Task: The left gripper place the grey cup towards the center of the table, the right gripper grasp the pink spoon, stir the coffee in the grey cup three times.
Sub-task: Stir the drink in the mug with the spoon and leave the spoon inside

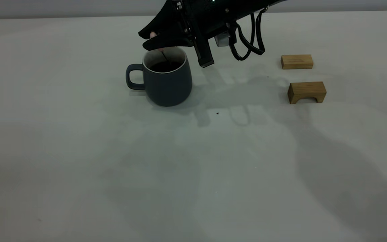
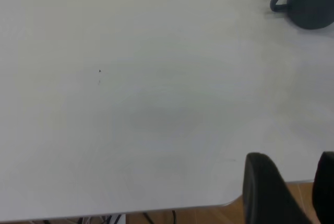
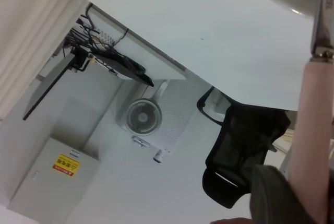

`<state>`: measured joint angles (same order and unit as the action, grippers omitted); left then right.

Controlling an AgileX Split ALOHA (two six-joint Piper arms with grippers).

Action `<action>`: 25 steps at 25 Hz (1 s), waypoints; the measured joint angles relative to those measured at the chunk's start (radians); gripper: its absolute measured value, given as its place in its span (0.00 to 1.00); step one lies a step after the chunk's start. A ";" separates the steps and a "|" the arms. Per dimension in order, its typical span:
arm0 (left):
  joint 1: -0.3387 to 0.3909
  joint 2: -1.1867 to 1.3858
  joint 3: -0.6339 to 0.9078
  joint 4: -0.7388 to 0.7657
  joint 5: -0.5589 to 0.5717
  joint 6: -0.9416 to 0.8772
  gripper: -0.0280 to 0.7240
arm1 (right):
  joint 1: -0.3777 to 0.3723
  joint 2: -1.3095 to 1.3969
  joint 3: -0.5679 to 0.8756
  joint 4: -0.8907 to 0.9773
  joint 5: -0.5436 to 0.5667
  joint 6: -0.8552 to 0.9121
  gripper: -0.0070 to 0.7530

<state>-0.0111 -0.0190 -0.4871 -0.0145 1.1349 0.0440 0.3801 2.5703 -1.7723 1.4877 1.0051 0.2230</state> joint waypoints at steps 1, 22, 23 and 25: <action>0.000 0.000 0.000 0.000 0.000 0.000 0.43 | 0.004 0.000 0.000 0.005 0.000 0.000 0.19; 0.000 0.000 0.000 0.000 0.000 0.000 0.43 | 0.012 -0.005 0.000 -0.055 0.038 0.192 0.74; 0.000 0.000 0.000 0.000 0.000 0.000 0.43 | 0.012 -0.012 0.000 -0.078 0.046 0.173 0.79; 0.000 0.000 0.000 0.000 0.000 0.000 0.43 | 0.012 -0.049 0.000 -0.158 0.064 0.129 0.86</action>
<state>-0.0111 -0.0190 -0.4871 -0.0145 1.1349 0.0440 0.3919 2.5210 -1.7723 1.3302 1.0696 0.3517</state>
